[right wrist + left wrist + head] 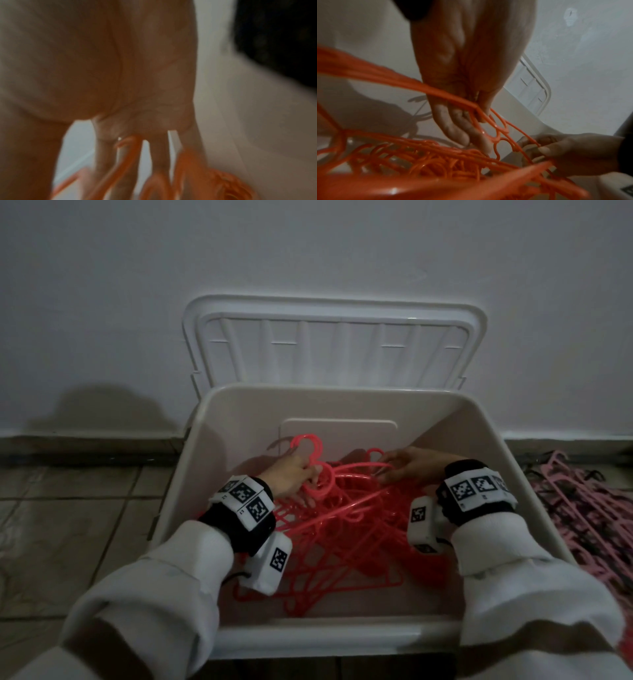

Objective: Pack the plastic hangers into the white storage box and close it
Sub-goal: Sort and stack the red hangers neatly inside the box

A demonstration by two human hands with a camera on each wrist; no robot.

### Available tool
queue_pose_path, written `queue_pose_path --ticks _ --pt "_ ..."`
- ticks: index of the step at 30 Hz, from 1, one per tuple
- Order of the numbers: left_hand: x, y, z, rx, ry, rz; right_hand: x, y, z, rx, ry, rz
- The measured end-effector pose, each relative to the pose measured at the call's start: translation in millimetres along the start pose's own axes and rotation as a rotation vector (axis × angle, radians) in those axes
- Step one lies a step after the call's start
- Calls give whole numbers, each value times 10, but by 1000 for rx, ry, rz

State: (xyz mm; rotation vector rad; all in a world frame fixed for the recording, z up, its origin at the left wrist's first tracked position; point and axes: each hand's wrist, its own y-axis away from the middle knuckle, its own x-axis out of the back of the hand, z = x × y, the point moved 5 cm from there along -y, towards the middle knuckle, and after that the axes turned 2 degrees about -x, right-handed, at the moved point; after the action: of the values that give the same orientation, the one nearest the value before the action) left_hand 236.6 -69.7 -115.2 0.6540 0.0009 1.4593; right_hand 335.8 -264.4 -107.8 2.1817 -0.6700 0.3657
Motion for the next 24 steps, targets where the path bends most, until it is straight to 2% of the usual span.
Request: queue_pose_path --ticks 2,6,10,15,19,24 --pt "33 -29 -34 4 51 52 26 12 38 -11 -31 0" --pt "99 -85 -91 -10 25 107 52 65 76 -40 55 -4" --pt "103 -100 -95 -23 -6 127 74 33 141 -76 89 59" --pt "139 -75 -70 -16 -53 157 87 33 180 -138 15 108" --pt "159 -56 -60 -3 -139 161 113 -2 210 -180 59 121" --pt "152 -43 -4 -24 -179 138 207 3 237 -240 147 219"
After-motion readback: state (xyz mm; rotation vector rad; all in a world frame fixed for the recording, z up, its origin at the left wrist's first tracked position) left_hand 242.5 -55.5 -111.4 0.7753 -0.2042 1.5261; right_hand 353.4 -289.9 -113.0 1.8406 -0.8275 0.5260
